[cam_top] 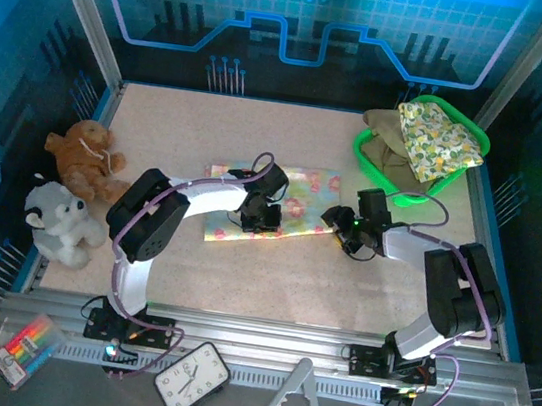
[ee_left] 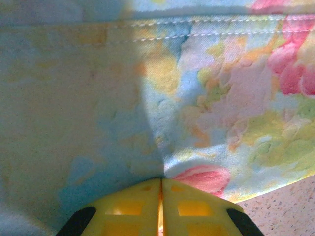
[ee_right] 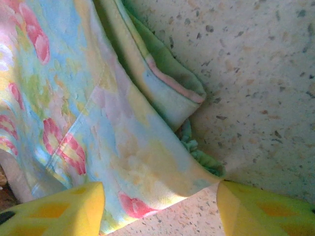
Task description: Fold and stack the skirts
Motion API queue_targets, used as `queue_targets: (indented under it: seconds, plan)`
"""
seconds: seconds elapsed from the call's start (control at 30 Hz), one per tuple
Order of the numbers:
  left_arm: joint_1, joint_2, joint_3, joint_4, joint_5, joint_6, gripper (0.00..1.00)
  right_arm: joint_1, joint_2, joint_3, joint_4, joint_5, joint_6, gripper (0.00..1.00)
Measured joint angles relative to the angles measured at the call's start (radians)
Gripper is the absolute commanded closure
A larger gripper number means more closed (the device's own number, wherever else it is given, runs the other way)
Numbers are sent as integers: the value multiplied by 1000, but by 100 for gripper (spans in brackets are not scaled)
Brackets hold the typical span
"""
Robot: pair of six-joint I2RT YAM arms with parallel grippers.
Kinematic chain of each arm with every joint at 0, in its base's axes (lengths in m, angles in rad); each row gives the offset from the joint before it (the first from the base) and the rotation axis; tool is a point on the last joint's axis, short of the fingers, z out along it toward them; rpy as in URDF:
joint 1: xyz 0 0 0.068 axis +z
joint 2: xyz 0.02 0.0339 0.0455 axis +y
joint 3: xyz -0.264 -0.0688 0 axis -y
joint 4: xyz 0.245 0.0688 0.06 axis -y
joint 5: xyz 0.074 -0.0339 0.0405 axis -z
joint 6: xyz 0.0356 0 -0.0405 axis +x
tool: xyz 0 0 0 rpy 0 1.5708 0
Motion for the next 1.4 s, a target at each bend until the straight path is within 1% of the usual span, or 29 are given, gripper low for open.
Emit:
queue_targets:
  seconds: [0.07, 0.17, 0.6, 0.83, 1.0, 1.13, 1.2, 1.27, 1.3, 1.33, 1.37, 1.4]
  plan:
    - [2, 0, 0, 2, 5, 0, 89, 0, 3, -5, 11, -1, 4, 49]
    - [2, 0, -3, 6, 6, 0, 89, -1, 18, -6, 20, 0, 18, 53]
    - [3, 0, -6, 17, 16, 3, 89, 1, 17, -6, 31, 4, 22, 53]
    - [3, 0, -8, 24, 23, 4, 89, 27, 24, 14, 177, 4, 14, 53]
    - [4, -1, -11, 30, 24, 4, 88, 27, 57, 37, 188, 15, 20, 52]
    - [6, -2, -13, 32, 29, 5, 88, 28, 108, 37, 177, 51, 63, 52]
    - [7, -2, -13, 32, 31, 7, 88, 29, 112, 38, 179, 62, 79, 59]
    - [7, -2, -13, 32, 32, 8, 88, 34, 113, 38, 173, 80, 95, 73]
    - [9, -2, -13, 32, 35, 8, 85, 34, 113, 38, 172, 87, 105, 78]
    - [11, -4, -16, 35, 45, 7, 77, 37, 113, 37, 171, 98, 111, 83]
    - [15, -10, -22, 45, 57, 6, 66, 40, 113, 37, 171, 108, 105, 89]
    - [21, -22, -34, 57, 74, 2, 62, 42, 112, 37, 171, 113, 106, 93]
